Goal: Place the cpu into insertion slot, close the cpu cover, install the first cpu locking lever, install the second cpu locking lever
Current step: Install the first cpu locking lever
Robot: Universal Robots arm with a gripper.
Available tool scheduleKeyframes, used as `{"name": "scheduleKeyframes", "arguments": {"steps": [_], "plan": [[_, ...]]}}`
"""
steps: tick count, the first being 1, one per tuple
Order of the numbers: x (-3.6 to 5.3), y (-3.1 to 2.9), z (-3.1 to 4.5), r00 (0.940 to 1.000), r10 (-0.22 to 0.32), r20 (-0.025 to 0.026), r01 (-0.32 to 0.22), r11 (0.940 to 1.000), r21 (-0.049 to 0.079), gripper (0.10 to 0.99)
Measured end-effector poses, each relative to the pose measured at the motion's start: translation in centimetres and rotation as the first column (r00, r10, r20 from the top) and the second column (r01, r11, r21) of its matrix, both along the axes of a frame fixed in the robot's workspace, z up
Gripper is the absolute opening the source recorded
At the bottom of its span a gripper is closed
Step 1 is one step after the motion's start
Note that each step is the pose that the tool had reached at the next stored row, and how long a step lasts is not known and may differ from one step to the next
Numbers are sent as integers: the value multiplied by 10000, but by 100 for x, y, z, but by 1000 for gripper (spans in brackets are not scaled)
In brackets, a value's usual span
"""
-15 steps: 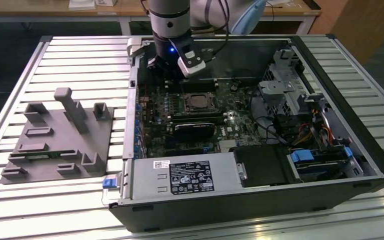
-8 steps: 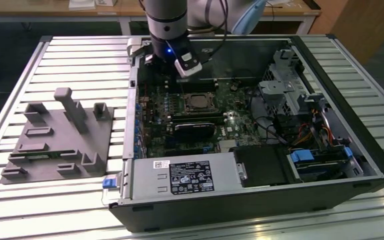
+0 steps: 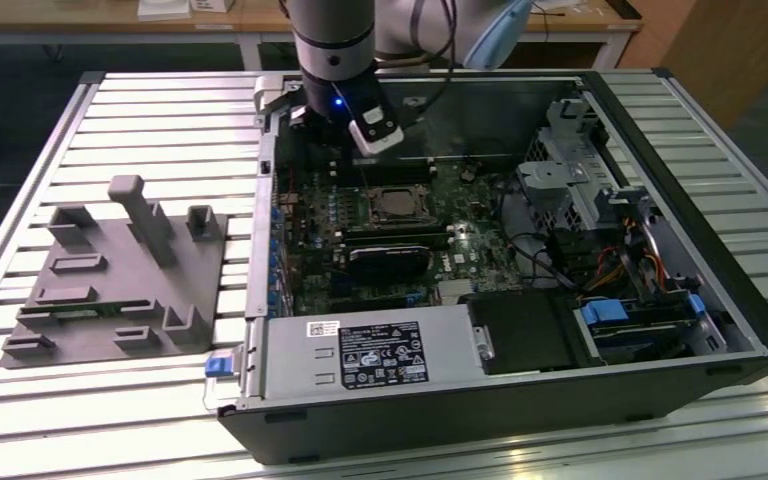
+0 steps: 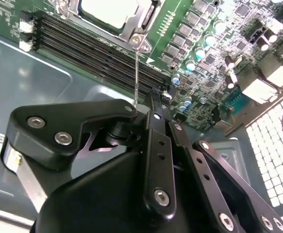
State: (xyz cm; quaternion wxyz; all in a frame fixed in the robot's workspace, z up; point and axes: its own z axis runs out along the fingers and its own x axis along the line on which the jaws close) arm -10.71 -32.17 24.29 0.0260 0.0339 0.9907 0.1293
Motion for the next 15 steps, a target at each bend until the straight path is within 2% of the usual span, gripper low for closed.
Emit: {"name": "scheduleKeyframes", "arguments": {"steps": [8, 15], "plan": [[145, 0, 0, 10000, -1, -1, 1, 10000, -1, 106], [332, 0, -1, 10000, -2, -1, 2, 10000, -1, 106]]}}
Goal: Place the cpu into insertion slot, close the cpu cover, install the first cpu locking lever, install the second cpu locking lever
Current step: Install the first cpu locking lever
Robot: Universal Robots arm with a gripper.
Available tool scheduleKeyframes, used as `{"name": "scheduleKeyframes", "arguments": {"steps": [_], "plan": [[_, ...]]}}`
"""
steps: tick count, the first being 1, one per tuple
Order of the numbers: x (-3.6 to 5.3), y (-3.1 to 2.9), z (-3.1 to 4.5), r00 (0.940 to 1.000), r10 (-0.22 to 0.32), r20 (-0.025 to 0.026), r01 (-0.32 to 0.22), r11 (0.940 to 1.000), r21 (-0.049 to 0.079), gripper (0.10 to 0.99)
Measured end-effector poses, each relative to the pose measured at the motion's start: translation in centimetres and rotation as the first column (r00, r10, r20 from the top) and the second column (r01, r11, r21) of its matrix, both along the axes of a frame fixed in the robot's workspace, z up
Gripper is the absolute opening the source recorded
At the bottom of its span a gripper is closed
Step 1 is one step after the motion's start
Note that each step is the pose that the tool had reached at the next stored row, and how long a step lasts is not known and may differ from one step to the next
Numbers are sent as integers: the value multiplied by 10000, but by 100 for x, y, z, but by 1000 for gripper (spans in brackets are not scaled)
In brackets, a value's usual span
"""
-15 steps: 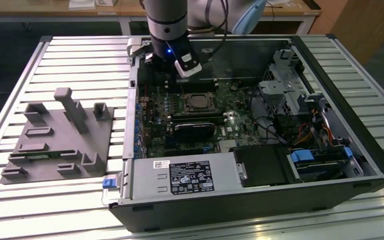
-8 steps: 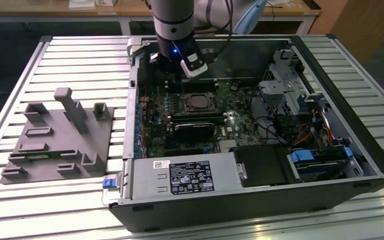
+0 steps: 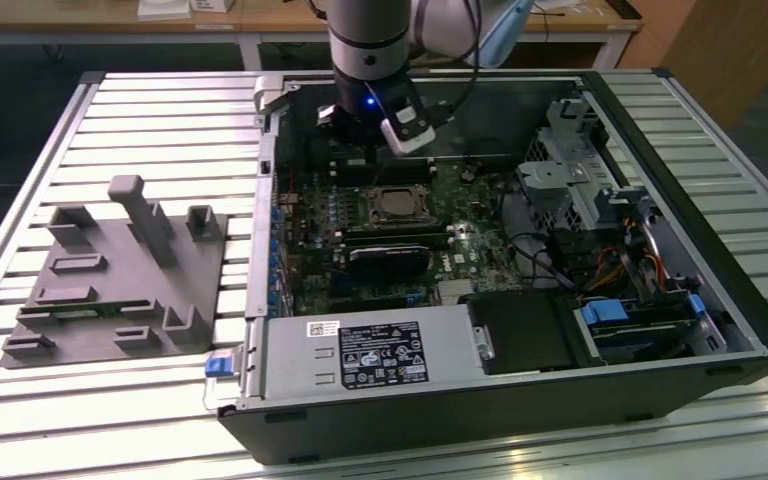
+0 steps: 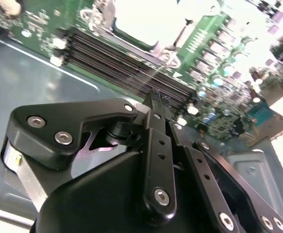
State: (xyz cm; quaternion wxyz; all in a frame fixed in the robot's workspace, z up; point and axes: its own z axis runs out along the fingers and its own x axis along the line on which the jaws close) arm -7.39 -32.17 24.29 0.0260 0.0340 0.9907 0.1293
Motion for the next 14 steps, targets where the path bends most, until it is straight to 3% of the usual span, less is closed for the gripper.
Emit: {"name": "scheduleKeyframes", "arguments": {"steps": [14], "plan": [[406, 0, -3, 10000, -1, 0, 1, 10000, 0, 106]]}}
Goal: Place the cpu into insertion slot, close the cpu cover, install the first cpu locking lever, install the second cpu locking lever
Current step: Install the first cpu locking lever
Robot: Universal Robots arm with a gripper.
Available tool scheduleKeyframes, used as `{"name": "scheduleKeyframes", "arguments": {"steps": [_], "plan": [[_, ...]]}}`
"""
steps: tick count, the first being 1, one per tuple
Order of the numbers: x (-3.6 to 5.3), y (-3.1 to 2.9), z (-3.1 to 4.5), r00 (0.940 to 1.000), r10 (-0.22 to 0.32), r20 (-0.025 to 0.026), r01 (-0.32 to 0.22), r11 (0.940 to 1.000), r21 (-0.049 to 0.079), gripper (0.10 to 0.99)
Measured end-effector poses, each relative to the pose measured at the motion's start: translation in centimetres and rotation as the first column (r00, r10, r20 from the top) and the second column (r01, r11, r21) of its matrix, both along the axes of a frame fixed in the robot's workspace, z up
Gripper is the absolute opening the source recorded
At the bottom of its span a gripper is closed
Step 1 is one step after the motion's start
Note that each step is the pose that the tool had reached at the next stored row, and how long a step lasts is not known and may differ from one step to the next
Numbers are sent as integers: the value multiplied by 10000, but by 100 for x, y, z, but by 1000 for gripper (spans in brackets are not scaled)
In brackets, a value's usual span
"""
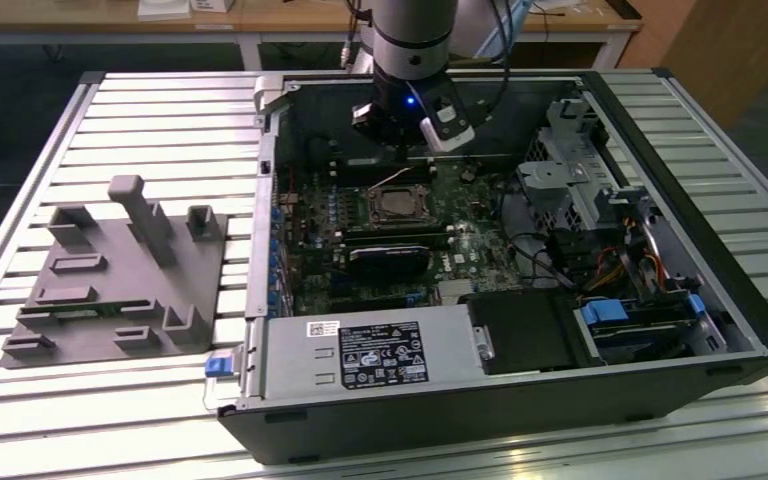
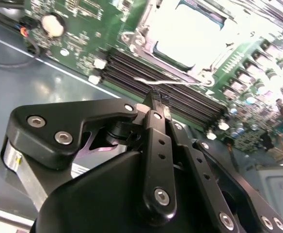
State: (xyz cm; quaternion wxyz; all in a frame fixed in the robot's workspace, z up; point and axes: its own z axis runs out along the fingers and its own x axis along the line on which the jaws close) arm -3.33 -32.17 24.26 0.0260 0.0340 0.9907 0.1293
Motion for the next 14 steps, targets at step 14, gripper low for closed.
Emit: {"name": "scheduleKeyframes", "arguments": {"steps": [14], "plan": [[-8, 0, -66, 9996, 2, 279, -1, 10000, -5, 106]]}}
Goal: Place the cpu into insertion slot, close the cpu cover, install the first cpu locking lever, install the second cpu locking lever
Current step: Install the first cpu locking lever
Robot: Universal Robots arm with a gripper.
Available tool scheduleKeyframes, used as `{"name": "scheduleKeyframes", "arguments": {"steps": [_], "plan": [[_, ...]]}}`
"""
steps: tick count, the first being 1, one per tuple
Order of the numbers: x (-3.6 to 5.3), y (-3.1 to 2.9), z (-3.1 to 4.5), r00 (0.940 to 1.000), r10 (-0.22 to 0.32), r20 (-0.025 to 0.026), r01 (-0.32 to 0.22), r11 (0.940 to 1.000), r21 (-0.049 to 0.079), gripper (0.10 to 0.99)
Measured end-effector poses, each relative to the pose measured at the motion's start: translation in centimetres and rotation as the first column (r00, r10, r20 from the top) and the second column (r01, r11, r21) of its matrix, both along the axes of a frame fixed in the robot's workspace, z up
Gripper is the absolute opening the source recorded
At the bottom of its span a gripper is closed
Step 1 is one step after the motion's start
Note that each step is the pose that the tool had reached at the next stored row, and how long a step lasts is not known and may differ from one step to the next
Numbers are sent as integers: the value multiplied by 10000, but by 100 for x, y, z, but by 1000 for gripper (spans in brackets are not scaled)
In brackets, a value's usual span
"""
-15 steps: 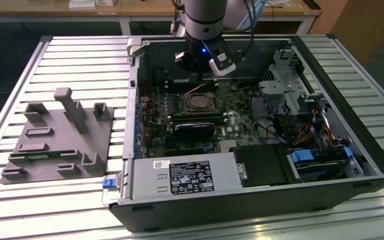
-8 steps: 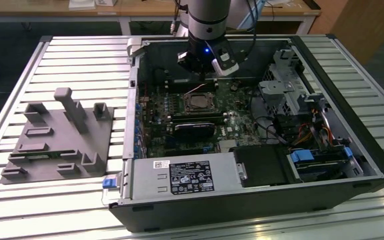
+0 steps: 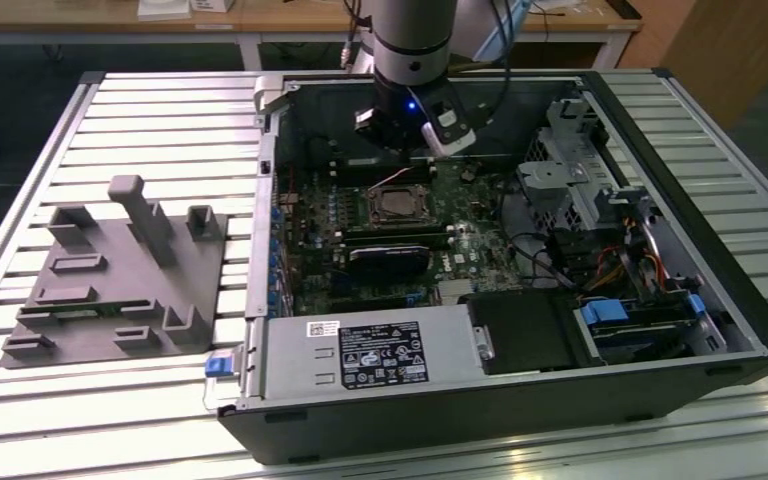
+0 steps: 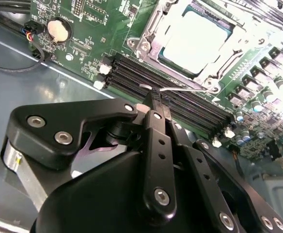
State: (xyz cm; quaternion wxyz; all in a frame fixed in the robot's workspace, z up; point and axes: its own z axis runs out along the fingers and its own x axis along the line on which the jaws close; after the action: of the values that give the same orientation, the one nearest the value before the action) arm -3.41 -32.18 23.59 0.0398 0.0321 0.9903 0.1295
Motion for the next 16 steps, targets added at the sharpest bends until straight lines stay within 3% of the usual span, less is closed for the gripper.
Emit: {"name": "scheduleKeyframes", "arguments": {"steps": [16], "plan": [[-81, -2, -156, 9977, 0, 681, 0, 10000, -2, 106]]}}
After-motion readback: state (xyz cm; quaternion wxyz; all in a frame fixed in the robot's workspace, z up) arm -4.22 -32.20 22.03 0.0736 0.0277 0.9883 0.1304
